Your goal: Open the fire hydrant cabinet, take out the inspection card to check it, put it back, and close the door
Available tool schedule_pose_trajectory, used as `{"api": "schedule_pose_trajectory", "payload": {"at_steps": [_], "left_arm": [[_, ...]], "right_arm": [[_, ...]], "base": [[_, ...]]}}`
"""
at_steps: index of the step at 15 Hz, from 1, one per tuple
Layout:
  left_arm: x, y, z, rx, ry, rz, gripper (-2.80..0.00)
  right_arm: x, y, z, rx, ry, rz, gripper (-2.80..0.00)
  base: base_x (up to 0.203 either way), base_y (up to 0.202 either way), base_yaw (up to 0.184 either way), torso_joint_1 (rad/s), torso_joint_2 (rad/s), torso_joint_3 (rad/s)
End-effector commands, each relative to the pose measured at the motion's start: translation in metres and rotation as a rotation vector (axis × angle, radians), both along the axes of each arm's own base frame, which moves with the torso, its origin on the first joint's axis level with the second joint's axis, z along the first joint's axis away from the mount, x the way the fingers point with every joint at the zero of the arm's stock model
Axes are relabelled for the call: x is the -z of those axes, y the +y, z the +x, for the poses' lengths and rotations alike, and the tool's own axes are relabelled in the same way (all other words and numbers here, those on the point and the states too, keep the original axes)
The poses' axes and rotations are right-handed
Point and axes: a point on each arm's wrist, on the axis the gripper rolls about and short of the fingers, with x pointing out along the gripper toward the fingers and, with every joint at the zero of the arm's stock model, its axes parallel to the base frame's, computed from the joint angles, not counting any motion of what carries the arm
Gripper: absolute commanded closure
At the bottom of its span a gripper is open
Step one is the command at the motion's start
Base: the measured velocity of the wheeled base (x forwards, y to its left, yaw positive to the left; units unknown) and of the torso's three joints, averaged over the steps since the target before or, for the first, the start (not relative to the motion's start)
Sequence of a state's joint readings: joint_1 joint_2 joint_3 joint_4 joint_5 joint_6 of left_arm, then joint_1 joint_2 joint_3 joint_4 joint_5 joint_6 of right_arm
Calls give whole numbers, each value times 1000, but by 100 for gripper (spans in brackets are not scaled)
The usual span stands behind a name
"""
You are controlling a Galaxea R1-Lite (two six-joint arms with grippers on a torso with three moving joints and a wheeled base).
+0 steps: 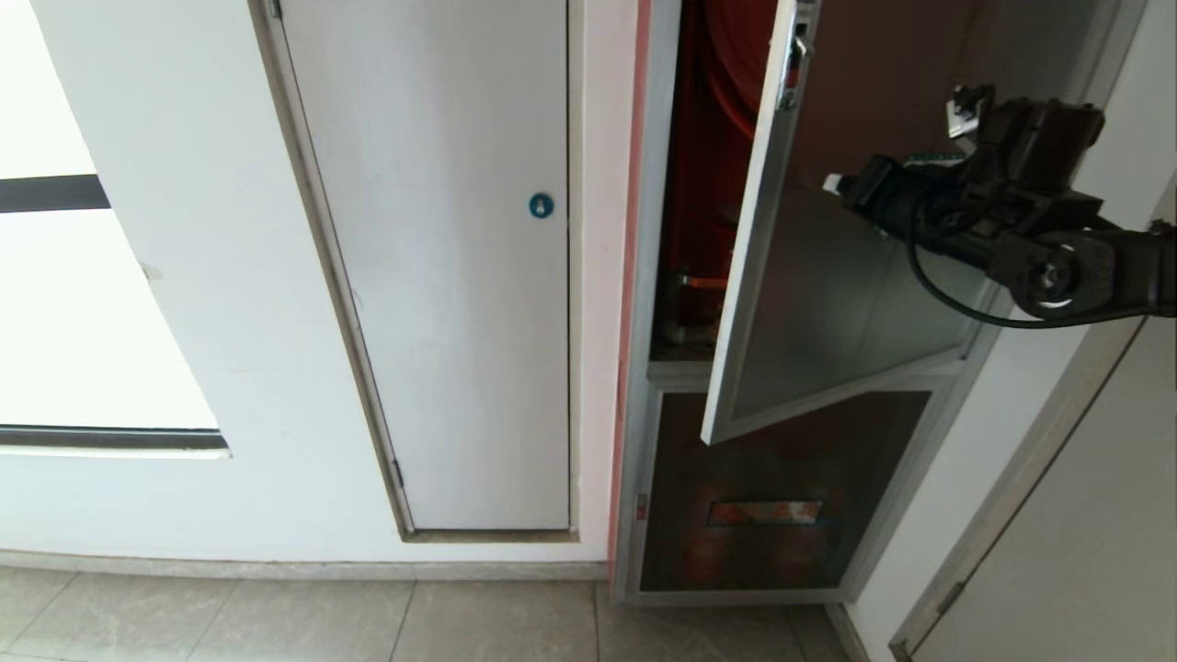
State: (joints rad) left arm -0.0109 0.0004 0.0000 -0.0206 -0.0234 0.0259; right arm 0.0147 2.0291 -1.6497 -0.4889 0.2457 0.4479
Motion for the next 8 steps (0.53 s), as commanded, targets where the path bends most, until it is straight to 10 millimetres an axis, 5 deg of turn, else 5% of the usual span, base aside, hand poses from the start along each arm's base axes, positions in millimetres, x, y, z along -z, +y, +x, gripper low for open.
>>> {"api": "schedule_pose_trajectory", "payload": {"at_steps": [1,5,8], "left_arm": [[3,0,1,-1,11,0,0],[3,0,1,-1,11,0,0],[3,0,1,-1,11,0,0]], "right_arm": [[28,3,39,-6,41,1,0],[47,1,67,52,83,-3,0],[55,0,69,55,119,-31,0]], "base": [[0,0,0,0,0,0],[0,0,0,0,0,0],[0,0,0,0,0,0]]}}
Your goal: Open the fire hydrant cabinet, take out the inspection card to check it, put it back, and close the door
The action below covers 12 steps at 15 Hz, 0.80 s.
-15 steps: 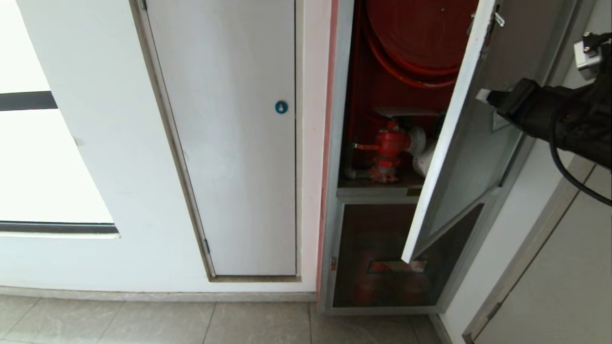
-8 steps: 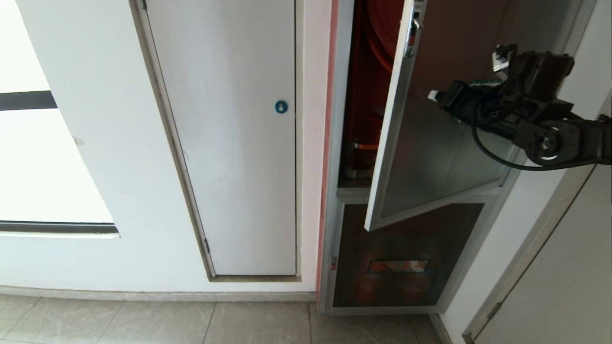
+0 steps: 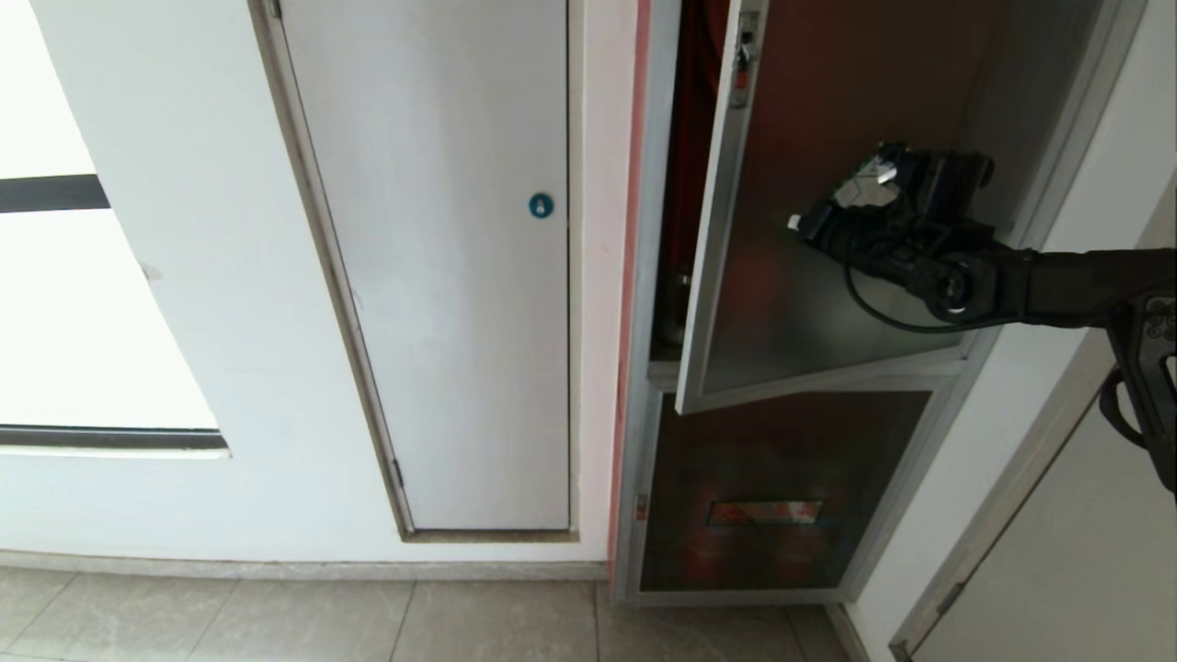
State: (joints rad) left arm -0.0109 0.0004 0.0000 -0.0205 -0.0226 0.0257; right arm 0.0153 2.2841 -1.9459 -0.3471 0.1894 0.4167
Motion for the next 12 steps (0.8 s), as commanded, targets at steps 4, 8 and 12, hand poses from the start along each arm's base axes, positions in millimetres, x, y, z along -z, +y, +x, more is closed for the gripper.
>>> {"api": "schedule_pose_trajectory", "payload": {"at_steps": [4,8,12], "left_arm": [[3,0,1,0,12,0,0],[3,0,1,0,11,0,0],[3,0,1,0,12,0,0]], "right_arm": [[-5,0,-6,0,17,1,0],[-25,0,-37,0,34,-1,0],[-34,1,-94,-9,83,-38,0]], "base": [[0,0,0,0,0,0],[0,0,0,0,0,0],[0,0,0,0,0,0]]}}
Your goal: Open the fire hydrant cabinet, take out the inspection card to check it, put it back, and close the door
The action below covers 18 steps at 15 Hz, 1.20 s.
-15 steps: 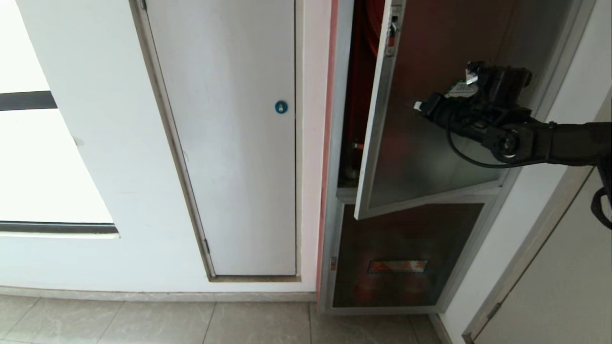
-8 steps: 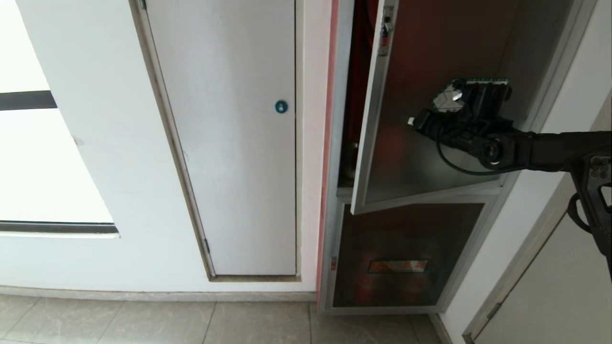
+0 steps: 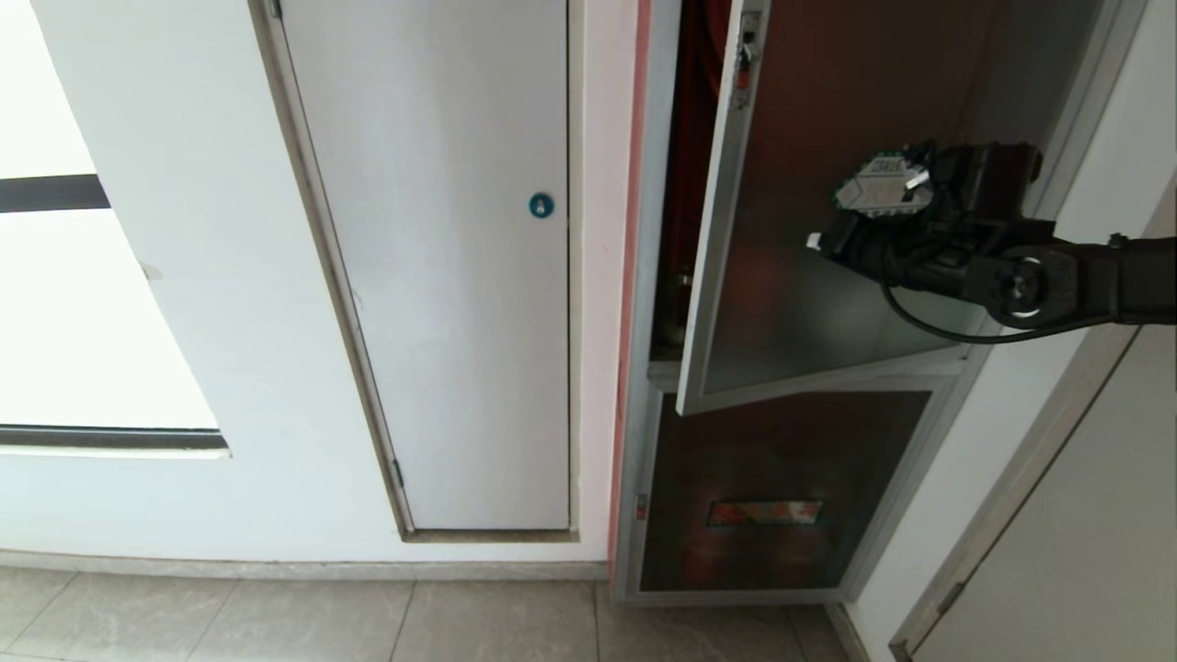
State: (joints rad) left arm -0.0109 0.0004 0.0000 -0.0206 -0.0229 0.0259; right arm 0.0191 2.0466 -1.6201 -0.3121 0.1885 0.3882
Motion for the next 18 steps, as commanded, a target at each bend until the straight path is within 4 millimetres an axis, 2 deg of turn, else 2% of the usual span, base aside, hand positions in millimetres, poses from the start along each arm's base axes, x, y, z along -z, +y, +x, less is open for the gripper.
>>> {"api": "schedule_pose_trajectory", "payload": {"at_steps": [1,3,9,11,15,18], "left_arm": [[3,0,1,0,11,0,0],[3,0,1,0,11,0,0],[3,0,1,0,12,0,0],[3,0,1,0,11,0,0],[3,0,1,0,12,0,0],[3,0,1,0,11,0,0]], "right_arm": [[-23,0,-52,-8,-26,-23,0],[-24,0,-83,-9,-39,-44,0],[-47,-1,-183,-22,-122,-111,0],[-40,-1,-216,-31,-116,-147,0],[-29,-2,-271,-37,-153,-224,0],[-12,-4,-310,-29,-177,-238,0]], "base": [[0,0,0,0,0,0],[0,0,0,0,0,0],[0,0,0,0,0,0],[0,0,0,0,0,0],[0,0,0,0,0,0],[0,0,0,0,0,0]]}}
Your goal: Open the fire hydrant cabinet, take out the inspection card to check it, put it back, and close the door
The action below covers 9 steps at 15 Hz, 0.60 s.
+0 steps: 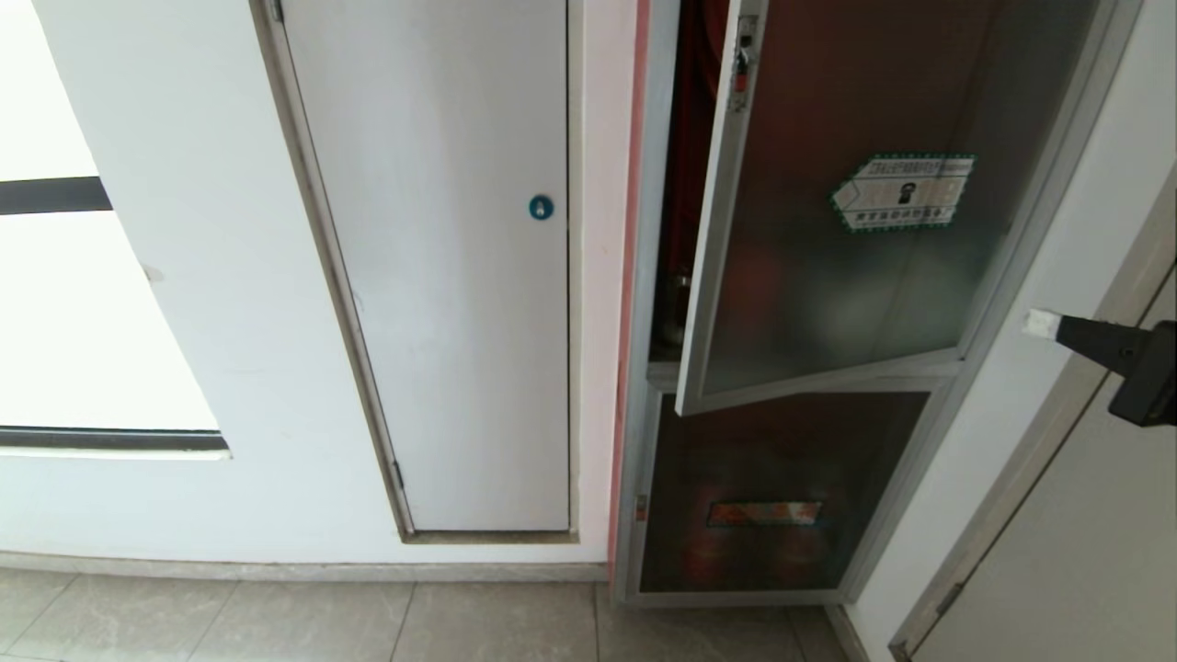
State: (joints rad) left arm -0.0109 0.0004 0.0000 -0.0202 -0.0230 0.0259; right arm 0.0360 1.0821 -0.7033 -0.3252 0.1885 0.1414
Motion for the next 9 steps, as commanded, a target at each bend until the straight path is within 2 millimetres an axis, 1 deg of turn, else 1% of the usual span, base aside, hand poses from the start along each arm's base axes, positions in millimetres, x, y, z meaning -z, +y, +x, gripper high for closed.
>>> {"api": "schedule_pose_trajectory", "payload": {"at_steps": [1,6,9], "left_arm": [[3,0,1,0,11,0,0],[3,0,1,0,12,0,0],[3,0,1,0,12,0,0]], "right_arm": [[6,-2,-46,1,-84,1,0],[32,-6,-119,56,-177,-17,0],[52,-8,-155,93,-193,-26,0]], "base": [[0,0,0,0,0,0],[0,0,0,0,0,0],[0,0,0,0,0,0]]}}
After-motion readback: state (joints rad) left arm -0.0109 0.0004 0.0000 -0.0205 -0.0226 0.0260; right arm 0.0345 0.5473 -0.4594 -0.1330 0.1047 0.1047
